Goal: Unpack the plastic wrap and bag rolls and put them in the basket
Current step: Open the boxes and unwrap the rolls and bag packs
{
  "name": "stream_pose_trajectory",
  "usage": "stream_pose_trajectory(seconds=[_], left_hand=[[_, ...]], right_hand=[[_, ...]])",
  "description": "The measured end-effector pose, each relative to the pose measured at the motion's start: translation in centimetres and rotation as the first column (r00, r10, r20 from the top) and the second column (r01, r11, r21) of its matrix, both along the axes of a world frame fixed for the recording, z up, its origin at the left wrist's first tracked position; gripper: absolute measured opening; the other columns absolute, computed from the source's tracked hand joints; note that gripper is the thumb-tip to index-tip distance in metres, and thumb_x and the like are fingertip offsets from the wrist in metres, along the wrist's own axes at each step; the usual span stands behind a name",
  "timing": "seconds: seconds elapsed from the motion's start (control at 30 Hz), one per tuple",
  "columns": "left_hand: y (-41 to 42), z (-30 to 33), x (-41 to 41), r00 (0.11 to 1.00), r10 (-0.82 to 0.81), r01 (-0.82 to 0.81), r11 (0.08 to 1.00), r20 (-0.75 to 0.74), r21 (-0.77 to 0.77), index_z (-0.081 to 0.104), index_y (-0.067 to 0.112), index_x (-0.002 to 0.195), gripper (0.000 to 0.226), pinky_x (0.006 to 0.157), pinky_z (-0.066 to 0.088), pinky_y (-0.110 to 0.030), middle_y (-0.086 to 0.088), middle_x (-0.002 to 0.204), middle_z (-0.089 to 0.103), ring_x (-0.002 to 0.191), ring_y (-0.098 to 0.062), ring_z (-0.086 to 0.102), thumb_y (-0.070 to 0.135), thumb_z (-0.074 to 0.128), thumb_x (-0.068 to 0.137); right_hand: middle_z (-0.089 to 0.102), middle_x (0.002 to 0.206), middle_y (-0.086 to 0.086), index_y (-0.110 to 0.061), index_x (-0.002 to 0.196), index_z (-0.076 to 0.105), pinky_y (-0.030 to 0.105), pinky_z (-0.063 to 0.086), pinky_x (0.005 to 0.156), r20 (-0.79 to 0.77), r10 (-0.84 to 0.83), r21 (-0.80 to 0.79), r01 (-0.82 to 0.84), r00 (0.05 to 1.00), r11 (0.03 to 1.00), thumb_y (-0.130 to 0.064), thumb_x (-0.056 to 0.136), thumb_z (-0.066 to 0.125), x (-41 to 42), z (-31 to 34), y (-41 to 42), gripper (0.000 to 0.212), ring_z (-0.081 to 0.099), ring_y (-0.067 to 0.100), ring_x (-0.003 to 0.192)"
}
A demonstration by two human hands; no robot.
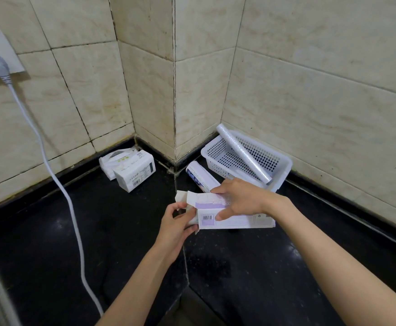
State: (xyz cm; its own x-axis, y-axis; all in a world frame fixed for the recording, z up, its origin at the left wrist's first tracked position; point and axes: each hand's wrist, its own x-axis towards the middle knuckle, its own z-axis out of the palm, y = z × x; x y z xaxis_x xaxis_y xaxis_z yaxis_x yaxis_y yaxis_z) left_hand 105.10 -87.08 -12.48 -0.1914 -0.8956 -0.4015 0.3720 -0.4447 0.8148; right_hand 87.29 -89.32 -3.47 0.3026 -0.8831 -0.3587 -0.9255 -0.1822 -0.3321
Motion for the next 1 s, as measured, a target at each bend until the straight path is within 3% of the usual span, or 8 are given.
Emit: stream_pose_trajectory(seconds=[0.1, 0.23, 0.37, 0.57, 0.67, 0.8, 0.87, 1.0], left_hand=[[0.1, 0.1, -0.1, 0.999, 0.012, -0.010, 0.998, -0.039, 0.056, 0.048, 0.012, 0.106, 0.028, 0.057, 0.055, -0.022, -0.018, 0.112, 0.063, 0.076, -0.017, 0.069, 0.010, 0.065, 0.084], [-0.1, 0.1, -0.5, 0.999, 0.001, 0.005, 0.990, -0.044, 0.138, 0.047, 0.005, 0.112, 0.036, 0.051, 0.053, -0.022, -0.018, 0.103, 0.066, 0.067, -0.017, 0.071, -0.003, 0.064, 0.081], [-0.3, 0.1, -0.2, 0.999, -0.002, 0.008, 0.987, -0.034, 0.163, 0.049, 0.004, 0.107, 0.031, 0.052, 0.055, -0.024, -0.020, 0.103, 0.065, 0.074, -0.022, 0.069, -0.008, 0.061, 0.081], [-0.5, 0.0, 1.1, 0.999, 0.002, -0.009, 0.985, 0.040, 0.171, 0.049, 0.002, 0.117, 0.038, 0.063, 0.052, -0.028, -0.019, 0.111, 0.061, 0.085, -0.023, 0.063, -0.005, 0.060, 0.082], [-0.3, 0.1, 1.2, 1.000, 0.002, 0.003, 0.978, -0.022, 0.208, 0.048, 0.002, 0.117, 0.032, 0.072, 0.053, -0.035, -0.021, 0.120, 0.057, 0.097, -0.029, 0.062, -0.001, 0.054, 0.086], [0.2, 0.7, 0.5, 0.982, -0.050, 0.087, 0.975, -0.182, 0.204, 0.048, 0.005, 0.127, 0.046, 0.082, 0.054, -0.041, -0.021, 0.123, 0.060, 0.107, -0.032, 0.062, 0.025, 0.055, 0.087], [0.3, 0.8, 0.3, 0.979, -0.107, 0.135, 0.978, -0.175, 0.158, 0.047, 0.009, 0.129, 0.056, 0.084, 0.054, -0.040, -0.018, 0.125, 0.059, 0.110, -0.030, 0.061, 0.038, 0.060, 0.083], [0.3, 0.5, 0.2, 0.994, -0.081, 0.092, 0.982, -0.074, 0.162, 0.034, 0.004, 0.133, 0.067, 0.081, 0.054, -0.037, -0.021, 0.130, 0.052, 0.114, -0.032, 0.058, 0.021, 0.069, 0.079]], right_hand=[[0.058, 0.113, 0.013, -0.011, 0.111, 0.058, 0.048, 0.044, 0.092, 0.033, -0.017, -0.002, 0.017, 0.999, 1.000, -0.044, 0.069, 0.073, -0.4, 0.0, 0.4, 0.056, 0.052, 0.029, 0.103], [0.055, 0.119, 0.004, -0.017, 0.117, 0.056, 0.043, 0.041, 0.095, 0.052, -0.012, 0.005, 0.012, 0.999, 1.000, -0.042, 0.070, 0.073, -0.8, 0.1, 0.3, 0.056, 0.045, 0.021, 0.108], [0.054, 0.120, -0.002, -0.026, 0.127, 0.051, 0.034, 0.039, 0.095, 0.079, -0.023, 0.003, 0.022, 0.997, 1.000, -0.042, 0.070, 0.073, -1.4, 0.2, 0.3, 0.063, 0.043, 0.016, 0.110], [0.055, 0.115, 0.004, -0.022, 0.119, 0.057, 0.039, 0.042, 0.095, 0.064, -0.040, 0.008, 0.040, 0.997, 0.999, -0.042, 0.069, 0.074, -2.4, -0.1, 0.4, 0.056, 0.047, 0.020, 0.107], [0.054, 0.115, 0.005, -0.020, 0.117, 0.056, 0.044, 0.042, 0.095, 0.036, -0.039, 0.017, 0.039, 0.999, 0.999, -0.043, 0.069, 0.073, -2.6, -0.1, 0.3, 0.055, 0.045, 0.020, 0.107], [0.052, 0.122, 0.000, -0.026, 0.130, 0.047, 0.040, 0.039, 0.098, -0.004, -0.002, -0.005, 0.002, 1.000, 1.000, -0.043, 0.071, 0.072, -2.1, 0.0, -0.1, 0.067, 0.039, 0.018, 0.113], [0.051, 0.123, -0.001, -0.026, 0.132, 0.045, 0.038, 0.038, 0.097, -0.006, 0.009, -0.019, -0.009, 1.000, 1.000, -0.043, 0.071, 0.072, -1.8, 0.2, -0.3, 0.069, 0.037, 0.016, 0.112], [0.051, 0.120, -0.002, -0.028, 0.130, 0.047, 0.034, 0.037, 0.094, 0.035, 0.002, -0.008, -0.002, 0.999, 1.000, -0.043, 0.071, 0.072, -1.8, 0.3, -0.4, 0.066, 0.037, 0.013, 0.110]])
